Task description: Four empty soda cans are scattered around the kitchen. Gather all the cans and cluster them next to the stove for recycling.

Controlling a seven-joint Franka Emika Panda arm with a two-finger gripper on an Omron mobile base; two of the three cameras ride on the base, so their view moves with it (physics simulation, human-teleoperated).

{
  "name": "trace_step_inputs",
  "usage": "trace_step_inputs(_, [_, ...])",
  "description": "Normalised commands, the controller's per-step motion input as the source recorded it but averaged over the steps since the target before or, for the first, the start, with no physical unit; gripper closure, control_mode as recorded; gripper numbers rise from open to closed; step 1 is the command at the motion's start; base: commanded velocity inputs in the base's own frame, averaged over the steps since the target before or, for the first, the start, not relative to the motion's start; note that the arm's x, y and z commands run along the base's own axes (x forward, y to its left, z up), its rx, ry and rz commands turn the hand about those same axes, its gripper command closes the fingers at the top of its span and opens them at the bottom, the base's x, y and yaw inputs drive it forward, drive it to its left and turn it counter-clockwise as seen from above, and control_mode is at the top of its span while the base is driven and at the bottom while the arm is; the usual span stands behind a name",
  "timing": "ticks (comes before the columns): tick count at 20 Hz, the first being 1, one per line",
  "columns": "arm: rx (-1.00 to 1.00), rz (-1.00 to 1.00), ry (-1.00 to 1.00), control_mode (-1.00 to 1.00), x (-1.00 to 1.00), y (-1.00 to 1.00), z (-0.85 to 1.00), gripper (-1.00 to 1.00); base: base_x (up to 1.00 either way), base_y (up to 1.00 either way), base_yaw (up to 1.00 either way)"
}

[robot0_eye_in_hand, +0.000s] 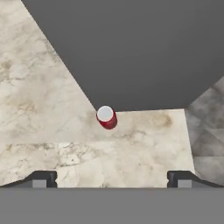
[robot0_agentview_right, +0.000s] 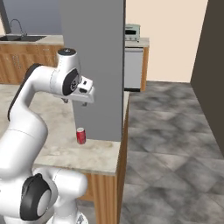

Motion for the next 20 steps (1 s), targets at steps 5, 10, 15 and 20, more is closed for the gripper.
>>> trace_step_inputs(5, [-0.02,0.00,0.03,-1.00,0.31,0.29,-0.71,-1.00,0.00,0.00,0.00])
trace_step_inputs(10, [-0.01,0.00,0.03,-1.00,0.28,0.23,-0.65,-1.00,0.00,0.00,0.00])
trace_step_inputs(15, [0.00,0.00,0.04,-1.00,0.04,0.00,-0.40,-1.00,0.00,0.00,0.00])
trace_step_inputs(20, [0.00,0.00,0.11,-1.00,0.12,0.00,-0.39,-1.00,0.00,0.00,0.00])
